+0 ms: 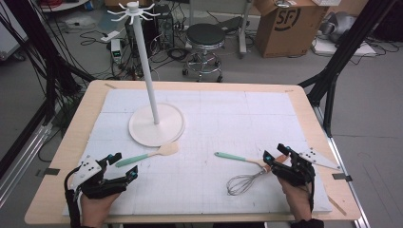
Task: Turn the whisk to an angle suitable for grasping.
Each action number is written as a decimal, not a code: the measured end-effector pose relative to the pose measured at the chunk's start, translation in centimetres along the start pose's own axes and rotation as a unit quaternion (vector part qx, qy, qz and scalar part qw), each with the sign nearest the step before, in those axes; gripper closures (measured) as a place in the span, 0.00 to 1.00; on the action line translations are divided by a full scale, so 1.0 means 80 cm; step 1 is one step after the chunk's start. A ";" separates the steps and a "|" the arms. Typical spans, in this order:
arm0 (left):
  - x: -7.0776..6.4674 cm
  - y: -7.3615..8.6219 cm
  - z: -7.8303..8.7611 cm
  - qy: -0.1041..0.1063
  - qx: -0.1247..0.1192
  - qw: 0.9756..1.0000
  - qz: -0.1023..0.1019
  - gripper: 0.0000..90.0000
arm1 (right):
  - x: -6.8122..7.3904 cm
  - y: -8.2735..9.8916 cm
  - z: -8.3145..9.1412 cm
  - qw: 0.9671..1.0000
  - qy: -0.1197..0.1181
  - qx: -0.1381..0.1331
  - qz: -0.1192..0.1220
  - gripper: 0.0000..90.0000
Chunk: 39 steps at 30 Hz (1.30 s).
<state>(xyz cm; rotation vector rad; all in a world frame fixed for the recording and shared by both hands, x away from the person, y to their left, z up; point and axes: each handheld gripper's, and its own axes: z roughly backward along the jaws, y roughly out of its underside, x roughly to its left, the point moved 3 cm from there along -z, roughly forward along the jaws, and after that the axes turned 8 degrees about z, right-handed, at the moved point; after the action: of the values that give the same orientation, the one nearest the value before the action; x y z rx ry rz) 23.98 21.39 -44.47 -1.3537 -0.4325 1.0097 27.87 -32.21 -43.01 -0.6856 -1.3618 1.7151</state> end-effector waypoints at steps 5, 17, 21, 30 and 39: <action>-0.001 0.000 -0.001 0.002 0.000 1.000 -0.002 0.23 | -0.017 0.008 -0.002 1.000 0.013 0.022 -0.009 0.53; -0.005 0.001 -0.002 0.004 0.001 1.000 -0.009 0.23 | -0.059 0.019 0.003 0.997 0.038 0.046 -0.051 0.90; -0.005 0.001 -0.001 0.004 0.002 1.000 -0.010 0.23 | -0.069 0.022 0.001 0.996 0.045 0.058 -0.052 0.99; -0.008 0.002 -0.002 0.006 0.004 1.000 -0.012 0.23 | -0.097 0.029 -0.001 0.991 0.075 0.097 -0.055 1.00; -0.010 0.004 -0.005 0.007 0.009 1.000 -0.014 0.23 | -0.128 0.037 -0.013 0.983 0.090 0.147 -0.063 1.00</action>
<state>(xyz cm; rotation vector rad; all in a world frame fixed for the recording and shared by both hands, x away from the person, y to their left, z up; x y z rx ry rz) 23.71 20.47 -44.65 -1.3346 -0.4296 0.9775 33.19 -40.66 -46.89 -0.5583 -0.9806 1.6652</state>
